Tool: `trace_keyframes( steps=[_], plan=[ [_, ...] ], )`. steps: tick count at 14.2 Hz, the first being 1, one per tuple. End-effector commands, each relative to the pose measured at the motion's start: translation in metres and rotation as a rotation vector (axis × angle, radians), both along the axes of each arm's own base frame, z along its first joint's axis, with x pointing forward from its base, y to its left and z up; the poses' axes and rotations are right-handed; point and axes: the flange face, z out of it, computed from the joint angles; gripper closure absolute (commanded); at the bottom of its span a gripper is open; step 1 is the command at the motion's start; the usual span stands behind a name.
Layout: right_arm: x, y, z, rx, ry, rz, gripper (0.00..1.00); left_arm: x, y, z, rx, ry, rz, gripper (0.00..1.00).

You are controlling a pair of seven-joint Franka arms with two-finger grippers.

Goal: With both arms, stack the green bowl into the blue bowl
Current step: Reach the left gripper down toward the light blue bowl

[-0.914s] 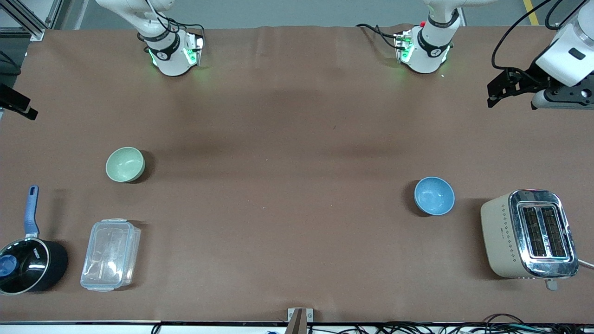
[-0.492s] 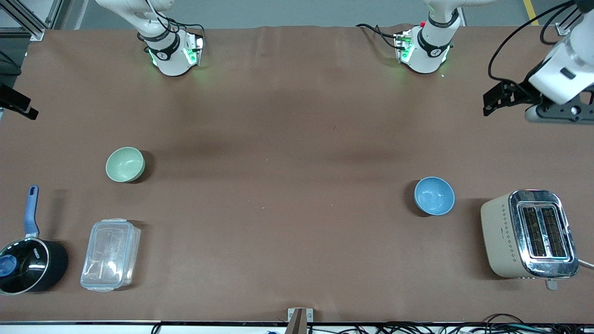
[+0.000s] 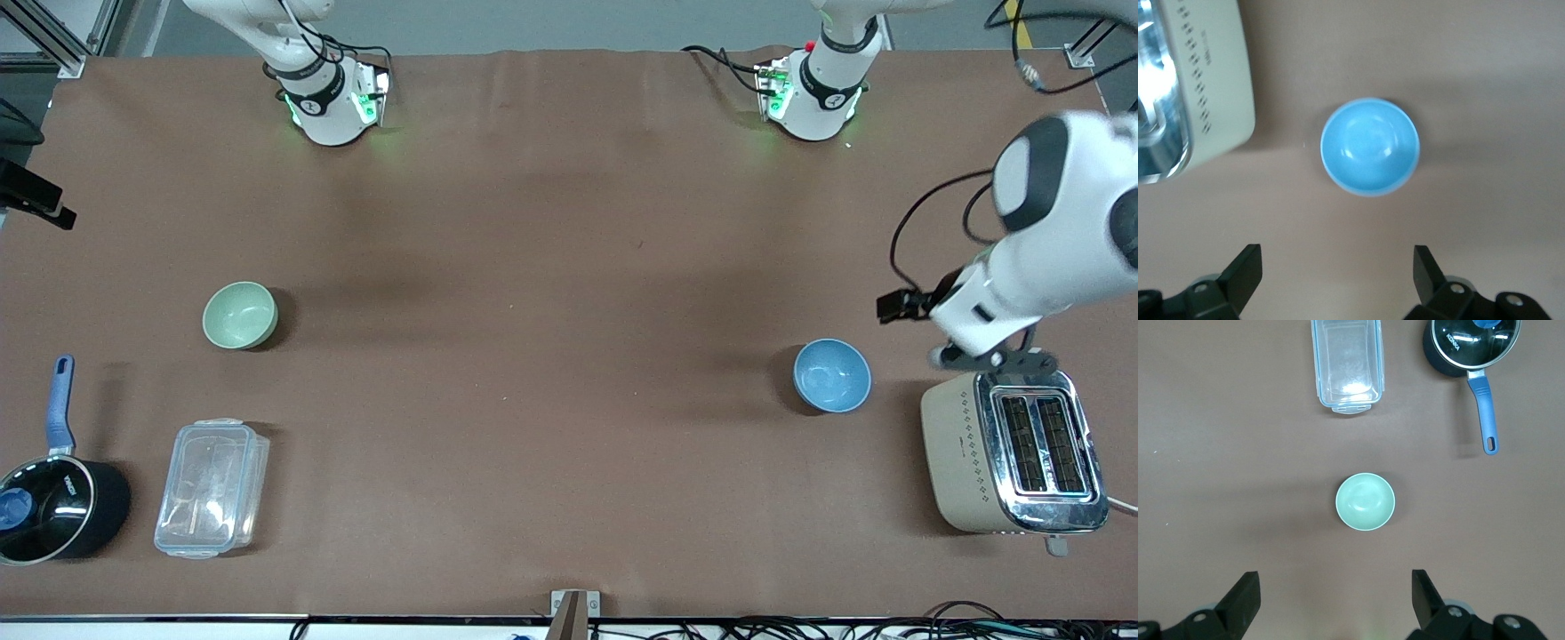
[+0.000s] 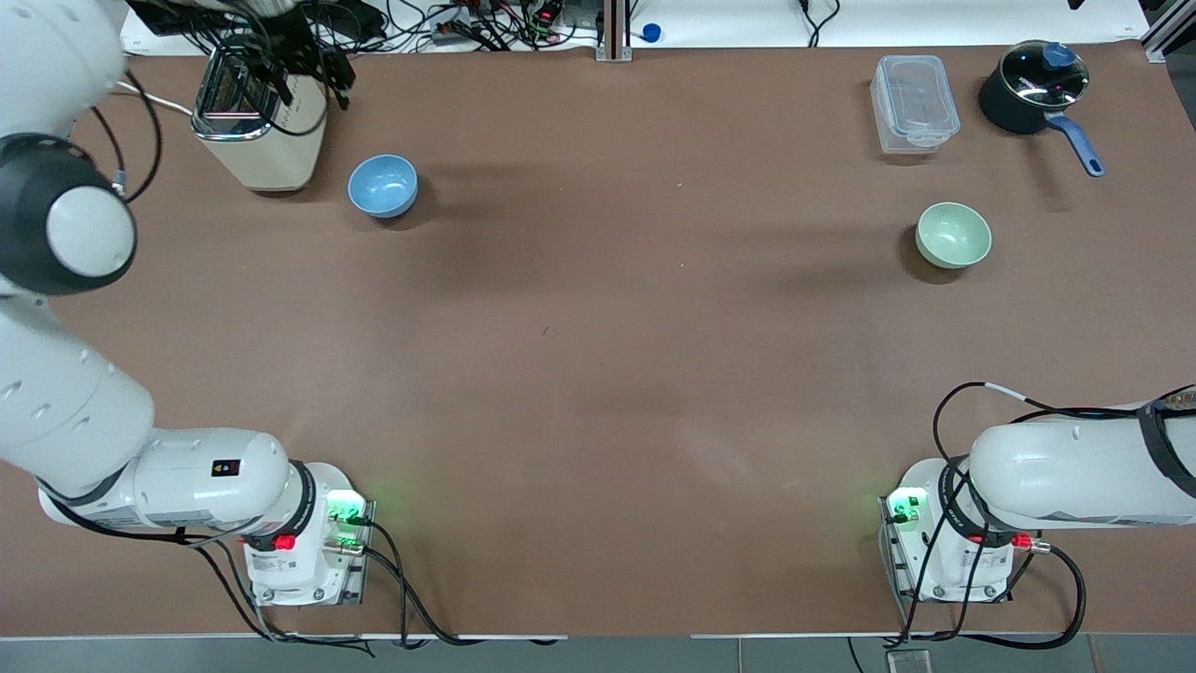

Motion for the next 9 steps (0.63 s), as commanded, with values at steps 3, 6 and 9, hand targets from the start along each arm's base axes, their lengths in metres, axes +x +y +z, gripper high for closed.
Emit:
trace_keyframes(
  steps=[3,6,9],
  plan=[
    [0.008,-0.045,-0.061,0.071,0.063,-0.041,0.0,0.018,0.026,-0.093,-0.012,-0.033,0.024,0.0],
    [0.006,-0.073,-0.132,0.148,0.06,-0.059,0.0,0.019,0.036,-0.143,-0.027,-0.037,0.039,0.0],
    [0.013,-0.088,-0.216,0.195,0.041,-0.003,0.0,0.01,0.04,-0.182,-0.039,-0.043,0.045,0.18]
  ],
)
